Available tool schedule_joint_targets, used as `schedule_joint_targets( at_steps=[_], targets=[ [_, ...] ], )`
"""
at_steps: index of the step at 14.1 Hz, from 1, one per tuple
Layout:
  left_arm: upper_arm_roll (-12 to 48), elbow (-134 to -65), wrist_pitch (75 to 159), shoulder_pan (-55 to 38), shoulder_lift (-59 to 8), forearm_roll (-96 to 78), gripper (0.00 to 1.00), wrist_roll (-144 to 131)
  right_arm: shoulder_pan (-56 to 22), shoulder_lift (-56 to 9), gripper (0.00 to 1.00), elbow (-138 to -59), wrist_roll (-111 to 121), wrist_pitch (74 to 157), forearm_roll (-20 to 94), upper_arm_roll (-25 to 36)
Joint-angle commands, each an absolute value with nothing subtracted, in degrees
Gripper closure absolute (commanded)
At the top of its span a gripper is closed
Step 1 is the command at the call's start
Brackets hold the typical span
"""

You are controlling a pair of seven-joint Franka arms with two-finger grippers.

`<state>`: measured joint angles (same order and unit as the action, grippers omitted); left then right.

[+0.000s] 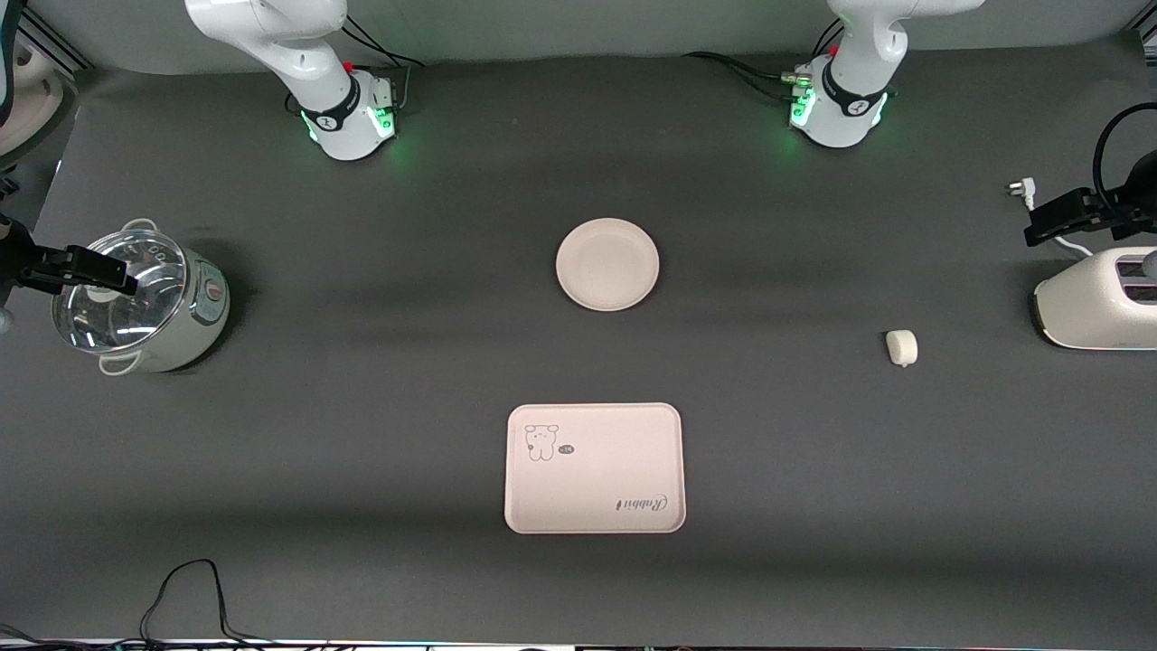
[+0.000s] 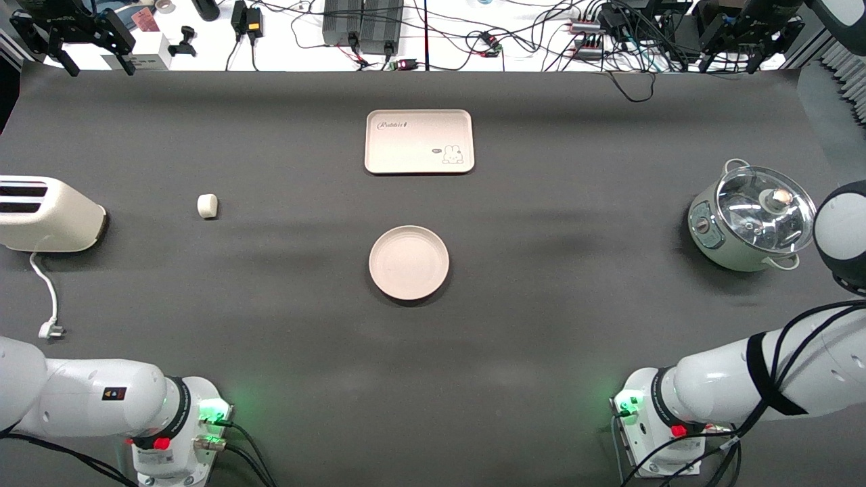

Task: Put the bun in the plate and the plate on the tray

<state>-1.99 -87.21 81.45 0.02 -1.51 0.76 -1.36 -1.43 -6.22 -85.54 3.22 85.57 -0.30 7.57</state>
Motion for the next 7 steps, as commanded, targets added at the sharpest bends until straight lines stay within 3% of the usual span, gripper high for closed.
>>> schedule_joint_targets(
  at_steps=[1,7],
  targets=[
    [-2.2,-87.9,81.8,-0.5,-0.6,1.0,0.0,-2.8,-1.3,-4.7,0.0,-87.5,1.8,86.4,-1.6,7.1],
    [-2.3,-88.2,83.7,-0.6,-2.4,1.2,0.0,-2.7,-1.3,-4.7,0.0,-87.5,1.8,86.5,-1.5,7.1]
  ],
)
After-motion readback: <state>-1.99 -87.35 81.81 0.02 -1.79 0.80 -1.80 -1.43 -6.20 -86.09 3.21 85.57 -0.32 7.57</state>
